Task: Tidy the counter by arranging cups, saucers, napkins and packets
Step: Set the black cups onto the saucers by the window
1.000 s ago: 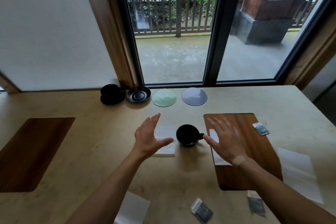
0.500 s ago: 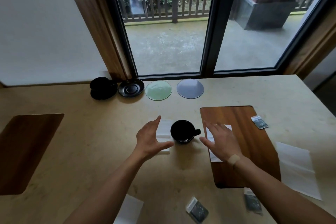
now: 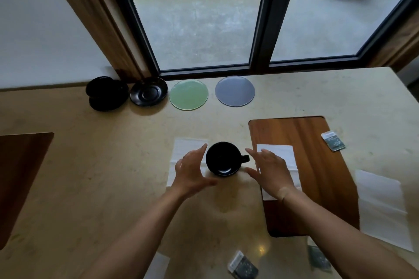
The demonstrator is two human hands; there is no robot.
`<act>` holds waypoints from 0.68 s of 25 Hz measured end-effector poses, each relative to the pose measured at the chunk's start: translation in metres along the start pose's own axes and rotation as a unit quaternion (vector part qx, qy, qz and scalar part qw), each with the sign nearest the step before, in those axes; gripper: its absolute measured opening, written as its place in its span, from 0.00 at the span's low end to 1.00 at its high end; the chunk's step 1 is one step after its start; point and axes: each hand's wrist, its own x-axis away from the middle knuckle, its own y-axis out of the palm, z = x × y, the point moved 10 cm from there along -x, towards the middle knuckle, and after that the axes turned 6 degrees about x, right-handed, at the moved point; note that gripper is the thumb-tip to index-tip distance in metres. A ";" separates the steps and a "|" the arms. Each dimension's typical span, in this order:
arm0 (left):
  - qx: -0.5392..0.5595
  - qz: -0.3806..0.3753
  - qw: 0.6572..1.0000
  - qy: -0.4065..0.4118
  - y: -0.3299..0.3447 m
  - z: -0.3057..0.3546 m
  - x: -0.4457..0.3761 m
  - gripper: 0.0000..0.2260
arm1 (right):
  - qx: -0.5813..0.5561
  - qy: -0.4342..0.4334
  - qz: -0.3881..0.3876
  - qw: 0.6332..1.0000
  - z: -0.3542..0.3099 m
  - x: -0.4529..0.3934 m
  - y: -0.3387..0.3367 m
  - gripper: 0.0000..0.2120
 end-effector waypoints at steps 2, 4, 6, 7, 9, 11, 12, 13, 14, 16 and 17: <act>-0.004 0.002 1.000 0.003 0.004 0.002 -0.007 0.51 | 0.009 -0.010 0.019 1.000 0.001 -0.008 0.002 0.27; -0.011 0.000 1.000 0.004 0.010 0.003 -0.013 0.50 | 0.014 -0.014 0.046 0.999 0.003 -0.015 0.005 0.24; -0.019 0.005 1.000 0.005 0.012 0.006 -0.017 0.49 | 0.009 -0.010 0.064 0.998 0.004 -0.021 0.009 0.19; -0.018 0.007 1.000 0.004 0.012 0.007 -0.018 0.49 | 0.004 -0.008 0.073 0.997 0.004 -0.024 0.009 0.17; -0.005 0.009 1.000 0.004 0.012 0.009 -0.019 0.47 | -0.002 -0.004 0.092 0.996 0.004 -0.028 0.007 0.12; 0.006 0.013 1.000 0.010 0.010 0.013 -0.019 0.43 | -0.003 -0.003 0.099 0.995 0.003 -0.029 0.005 0.09; 0.007 0.014 1.000 0.011 0.009 0.015 -0.018 0.41 | -0.005 -0.003 0.102 0.995 0.002 -0.029 0.003 0.09; 0.005 0.015 1.000 0.009 0.008 0.018 -0.016 0.39 | -0.006 -0.001 0.105 0.994 0.002 -0.027 0.001 0.08; 0.005 0.015 1.000 0.003 0.007 0.020 -0.013 0.38 | -0.006 0.001 0.106 0.994 0.002 -0.024 -0.001 0.08; 0.017 0.016 1.000 -0.007 0.004 0.025 -0.001 0.38 | -0.006 -0.001 0.104 0.995 0.001 -0.017 -0.004 0.09; 0.023 0.017 1.000 -0.007 0.003 0.028 0.006 0.38 | -0.008 -0.004 0.100 0.995 0.000 -0.012 -0.006 0.09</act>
